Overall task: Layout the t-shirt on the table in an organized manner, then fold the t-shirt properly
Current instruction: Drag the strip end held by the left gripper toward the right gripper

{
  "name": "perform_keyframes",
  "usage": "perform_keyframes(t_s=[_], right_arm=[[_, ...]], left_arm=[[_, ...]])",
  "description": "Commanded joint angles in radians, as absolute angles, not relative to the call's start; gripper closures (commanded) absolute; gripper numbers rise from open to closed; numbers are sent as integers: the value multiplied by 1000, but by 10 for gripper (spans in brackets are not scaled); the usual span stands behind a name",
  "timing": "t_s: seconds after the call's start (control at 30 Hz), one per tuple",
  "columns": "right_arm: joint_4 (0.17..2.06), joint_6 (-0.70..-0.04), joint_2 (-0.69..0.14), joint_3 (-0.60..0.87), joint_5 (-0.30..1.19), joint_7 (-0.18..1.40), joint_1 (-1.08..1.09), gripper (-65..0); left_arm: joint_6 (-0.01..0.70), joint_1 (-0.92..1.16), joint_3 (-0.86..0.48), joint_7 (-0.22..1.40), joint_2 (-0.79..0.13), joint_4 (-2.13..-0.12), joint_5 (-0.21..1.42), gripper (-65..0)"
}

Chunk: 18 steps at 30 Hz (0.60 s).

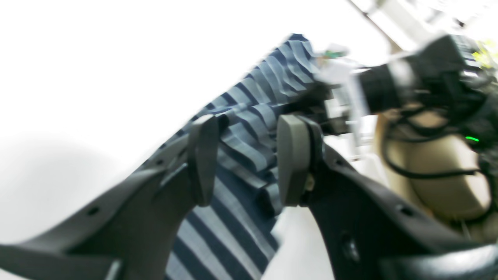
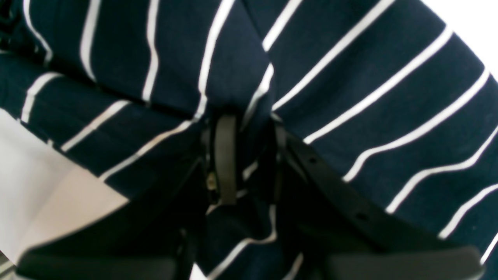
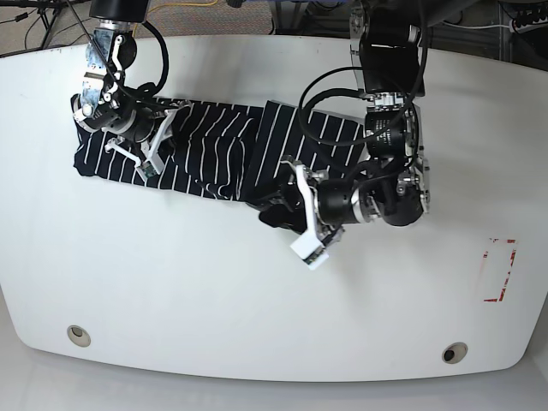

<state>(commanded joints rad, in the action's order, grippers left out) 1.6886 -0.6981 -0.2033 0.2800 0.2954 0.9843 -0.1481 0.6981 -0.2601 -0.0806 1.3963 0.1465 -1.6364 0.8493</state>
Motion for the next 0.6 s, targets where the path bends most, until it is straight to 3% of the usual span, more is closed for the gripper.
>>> perform_keyframes(t_s=[0.17, 0.37, 0.6], right_arm=[[1690, -698, -197, 280, 295, 986, -148, -109], [1690, -698, -193, 280, 294, 986, -148, -109], [1751, -698, -191, 280, 294, 986, -148, -109]], left_arm=[[698, -249, -119, 1396, 61, -1635, 808, -229], [698, -211, -117, 1388, -16, -1635, 785, -79], [698, -180, -113, 1346, -87, -1589, 782, -71]])
